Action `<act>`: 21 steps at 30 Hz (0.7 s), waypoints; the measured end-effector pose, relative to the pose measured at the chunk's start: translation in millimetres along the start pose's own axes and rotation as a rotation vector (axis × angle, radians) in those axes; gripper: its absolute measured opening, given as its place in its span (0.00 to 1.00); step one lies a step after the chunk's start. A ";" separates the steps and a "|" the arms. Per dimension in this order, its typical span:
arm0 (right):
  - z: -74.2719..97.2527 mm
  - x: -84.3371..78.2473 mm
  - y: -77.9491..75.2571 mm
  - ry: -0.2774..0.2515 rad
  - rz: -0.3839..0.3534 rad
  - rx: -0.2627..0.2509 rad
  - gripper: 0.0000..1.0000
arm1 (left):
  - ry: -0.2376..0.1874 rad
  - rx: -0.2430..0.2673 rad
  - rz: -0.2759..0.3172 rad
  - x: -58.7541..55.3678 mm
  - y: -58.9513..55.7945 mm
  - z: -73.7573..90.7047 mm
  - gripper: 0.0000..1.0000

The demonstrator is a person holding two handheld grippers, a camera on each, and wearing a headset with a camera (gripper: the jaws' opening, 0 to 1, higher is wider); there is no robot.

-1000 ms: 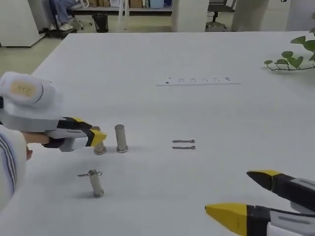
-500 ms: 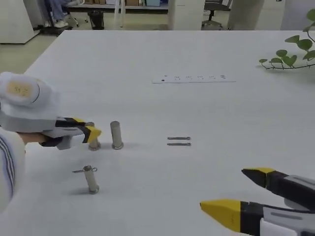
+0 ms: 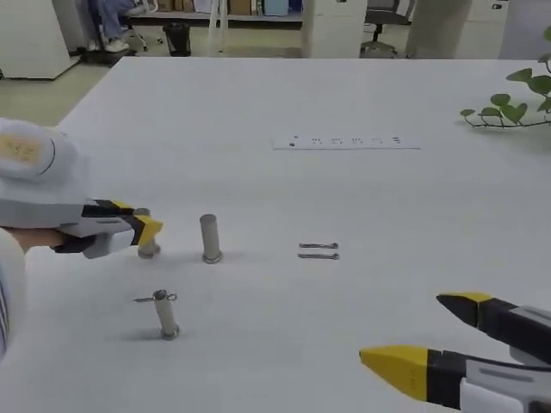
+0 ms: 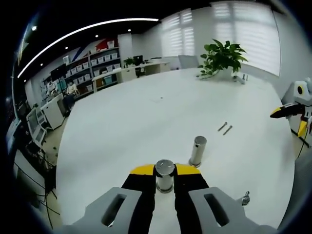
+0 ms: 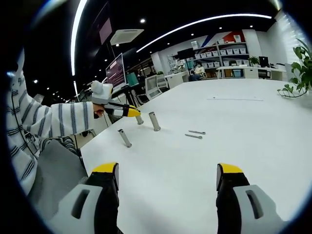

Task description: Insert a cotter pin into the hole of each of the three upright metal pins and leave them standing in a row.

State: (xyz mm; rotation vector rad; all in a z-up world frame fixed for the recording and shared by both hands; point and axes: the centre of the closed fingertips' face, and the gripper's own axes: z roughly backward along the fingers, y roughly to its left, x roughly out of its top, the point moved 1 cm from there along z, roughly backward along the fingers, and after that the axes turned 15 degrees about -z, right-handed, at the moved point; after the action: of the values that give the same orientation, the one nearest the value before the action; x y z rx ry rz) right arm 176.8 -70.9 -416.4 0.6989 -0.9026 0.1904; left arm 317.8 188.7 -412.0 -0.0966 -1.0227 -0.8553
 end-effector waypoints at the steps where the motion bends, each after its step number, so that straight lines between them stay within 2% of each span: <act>1: 0.3 0.5 0.0 0.001 0.006 -0.001 0.81 | -0.015 0.005 0.008 5.6 0.2 5.4 0.09; 3: 0.4 2.1 -0.2 -0.001 0.009 -0.001 0.81 | -0.040 0.000 0.022 15.6 -0.4 12.0 0.09; 7: -0.2 5.7 0.0 -0.006 0.008 0.002 0.81 | -0.064 -0.023 0.019 31.1 -5.2 20.0 0.09; 10: -0.8 8.0 1.0 -0.009 0.013 0.000 0.81 | -0.107 -0.055 0.047 46.0 -13.0 27.1 0.09; 16: -1.4 7.4 4.6 -0.006 0.018 0.007 0.81 | -0.159 -0.111 -0.053 69.1 -32.1 36.9 0.09; 19: -2.1 3.1 7.4 0.014 0.027 0.017 0.81 | -0.182 -0.139 -0.078 79.7 -45.4 41.7 0.09; 20: -2.1 2.7 7.5 0.016 0.028 0.016 0.81 | -0.184 -0.143 -0.081 81.1 -45.2 40.3 0.09; 21: -2.2 2.0 7.7 0.019 0.027 0.016 0.81 | -0.189 -0.155 -0.092 84.0 -50.1 40.8 0.09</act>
State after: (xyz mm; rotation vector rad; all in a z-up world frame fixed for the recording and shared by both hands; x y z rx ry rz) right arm 176.1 -63.9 -412.1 0.6991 -0.8938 0.2286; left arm 275.4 124.1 -339.5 -0.2670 -1.1431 -1.0237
